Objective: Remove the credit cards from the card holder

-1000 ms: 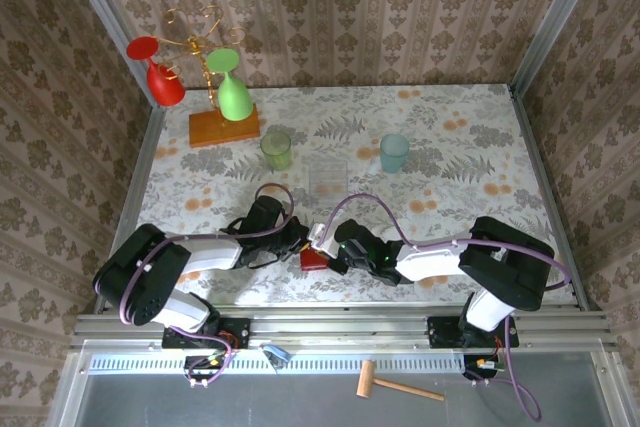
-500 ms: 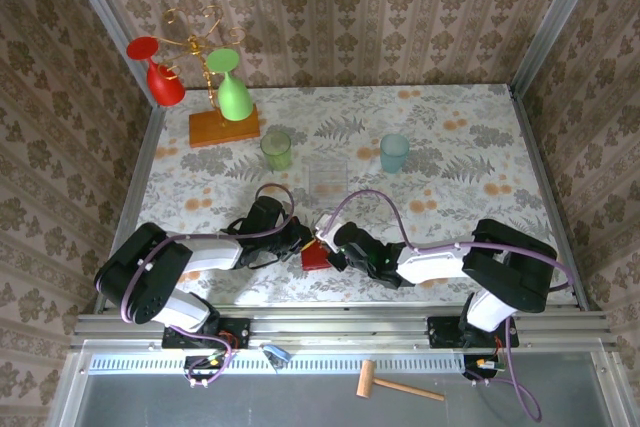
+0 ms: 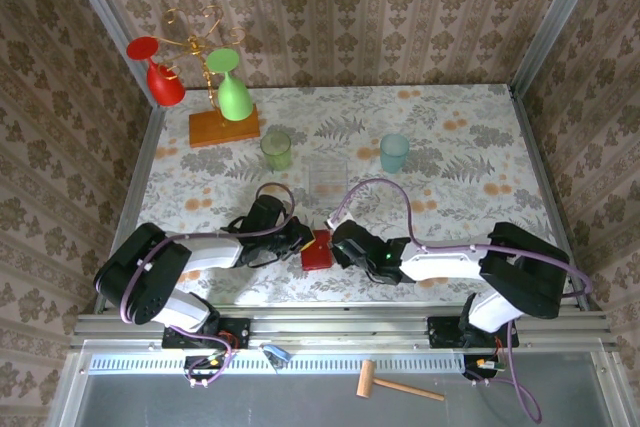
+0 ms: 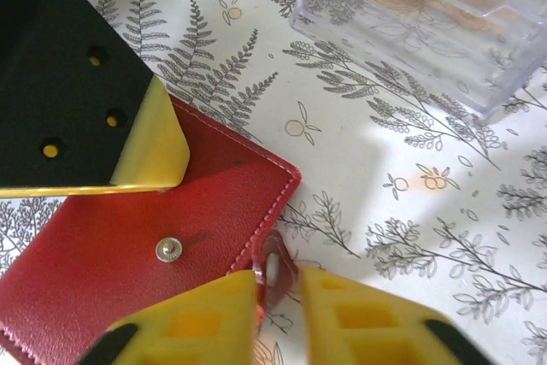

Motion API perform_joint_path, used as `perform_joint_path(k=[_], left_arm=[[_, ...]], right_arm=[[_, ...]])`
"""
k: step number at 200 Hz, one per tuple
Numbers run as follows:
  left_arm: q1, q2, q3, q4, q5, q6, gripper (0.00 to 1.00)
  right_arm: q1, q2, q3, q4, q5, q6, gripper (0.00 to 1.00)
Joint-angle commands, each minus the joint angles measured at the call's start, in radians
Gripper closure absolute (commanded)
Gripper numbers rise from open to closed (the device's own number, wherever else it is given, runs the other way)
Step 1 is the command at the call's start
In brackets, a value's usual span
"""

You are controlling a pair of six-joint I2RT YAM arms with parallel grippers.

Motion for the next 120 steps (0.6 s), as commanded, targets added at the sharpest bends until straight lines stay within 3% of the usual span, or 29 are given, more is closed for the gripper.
perform_joint_path(k=[1,31,84,120], left_arm=[[0.009,-0.014,0.057,-0.119,-0.002,0.052,0.88],[0.011,-0.05,0.119,-0.193,-0.01,0.092,0.85],[0.049,-0.134,0.19,-0.357,-0.057,0.181,0.83],[0.12,-0.201,0.15,-0.368,-0.048,0.187,0.82]], right_arm=[[-0.008,-0.065,0.027,-0.163,0.034,0.176,0.7],[-0.036,-0.138,0.04,-0.267,-0.011,0.301,0.6],[-0.129,-0.151,0.128,-0.427,-0.238,0.379,0.55],[-0.128,-0.051,0.245,-0.524,-0.294,0.373,0.39]])
